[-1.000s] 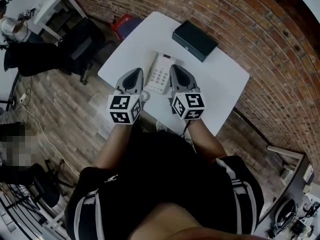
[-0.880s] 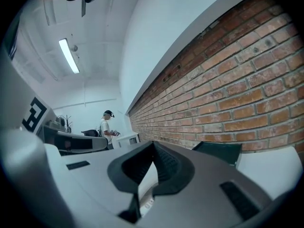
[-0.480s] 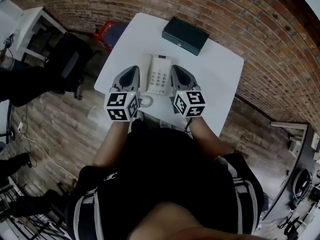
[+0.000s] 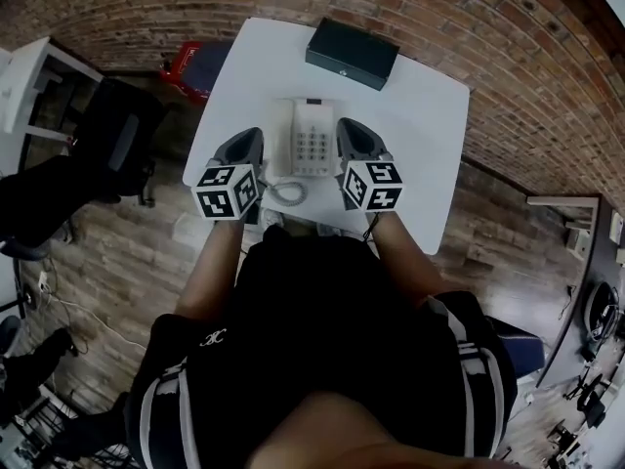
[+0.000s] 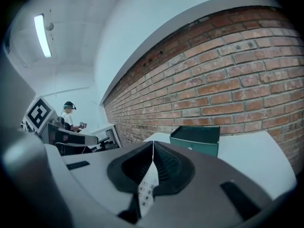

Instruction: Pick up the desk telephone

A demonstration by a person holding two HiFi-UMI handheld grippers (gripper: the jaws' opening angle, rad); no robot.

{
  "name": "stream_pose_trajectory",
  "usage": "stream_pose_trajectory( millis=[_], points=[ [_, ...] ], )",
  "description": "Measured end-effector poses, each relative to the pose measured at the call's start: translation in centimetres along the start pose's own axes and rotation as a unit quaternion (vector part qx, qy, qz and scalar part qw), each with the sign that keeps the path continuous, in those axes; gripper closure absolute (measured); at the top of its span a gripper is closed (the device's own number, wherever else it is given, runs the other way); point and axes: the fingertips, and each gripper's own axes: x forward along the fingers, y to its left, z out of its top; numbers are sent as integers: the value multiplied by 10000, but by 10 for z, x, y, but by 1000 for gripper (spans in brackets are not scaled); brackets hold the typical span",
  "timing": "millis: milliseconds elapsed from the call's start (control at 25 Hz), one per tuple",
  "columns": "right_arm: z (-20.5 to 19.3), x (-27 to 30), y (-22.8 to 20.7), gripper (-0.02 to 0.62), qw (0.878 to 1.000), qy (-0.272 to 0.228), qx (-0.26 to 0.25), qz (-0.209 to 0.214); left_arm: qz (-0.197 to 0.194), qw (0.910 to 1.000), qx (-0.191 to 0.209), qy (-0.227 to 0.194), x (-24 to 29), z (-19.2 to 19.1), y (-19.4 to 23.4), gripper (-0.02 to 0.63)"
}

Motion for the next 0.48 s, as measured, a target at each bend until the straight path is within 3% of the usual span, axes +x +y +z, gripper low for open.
stream_pose_trajectory(
  millis=[320,400,480],
  points=[
    [-39,14,-24,583,9975,414,511,-266,-794,9917,-661,765,33,-46,18,587],
    [-52,21,-26,521,9955,607,704,-167,-1049,9867,-863,889,43,-52,19,481],
    [-67,29,-28,505,9922,879,883,-74,-1302,9791,-1192,1008,54,-57,19,375]
  ],
)
